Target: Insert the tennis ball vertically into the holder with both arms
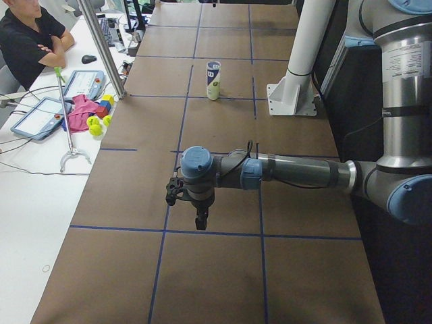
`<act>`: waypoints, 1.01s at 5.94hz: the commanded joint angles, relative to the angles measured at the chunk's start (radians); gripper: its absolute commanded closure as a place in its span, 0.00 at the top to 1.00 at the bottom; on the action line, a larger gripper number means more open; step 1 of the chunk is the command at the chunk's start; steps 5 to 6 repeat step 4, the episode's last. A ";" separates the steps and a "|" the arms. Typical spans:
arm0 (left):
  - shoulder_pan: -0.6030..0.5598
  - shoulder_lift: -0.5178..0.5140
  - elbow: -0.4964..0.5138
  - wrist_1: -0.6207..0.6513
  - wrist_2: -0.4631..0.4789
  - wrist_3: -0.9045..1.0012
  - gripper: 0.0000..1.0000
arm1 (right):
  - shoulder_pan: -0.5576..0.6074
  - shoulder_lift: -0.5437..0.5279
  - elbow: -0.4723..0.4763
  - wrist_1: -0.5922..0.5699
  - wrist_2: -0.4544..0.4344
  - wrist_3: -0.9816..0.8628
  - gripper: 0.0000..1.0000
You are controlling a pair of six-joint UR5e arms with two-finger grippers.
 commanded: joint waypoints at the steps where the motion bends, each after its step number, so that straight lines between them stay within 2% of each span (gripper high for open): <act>1: 0.002 -0.009 -0.006 0.003 -0.005 0.001 1.00 | 0.005 0.013 0.053 -0.034 -0.025 0.011 1.00; 2: 0.002 -0.009 -0.006 0.001 -0.007 0.004 1.00 | 0.008 0.017 0.144 -0.191 -0.034 -0.003 1.00; 6: 0.006 -0.011 -0.009 0.003 -0.005 0.009 1.00 | 0.008 -0.002 0.141 -0.193 -0.031 -0.008 1.00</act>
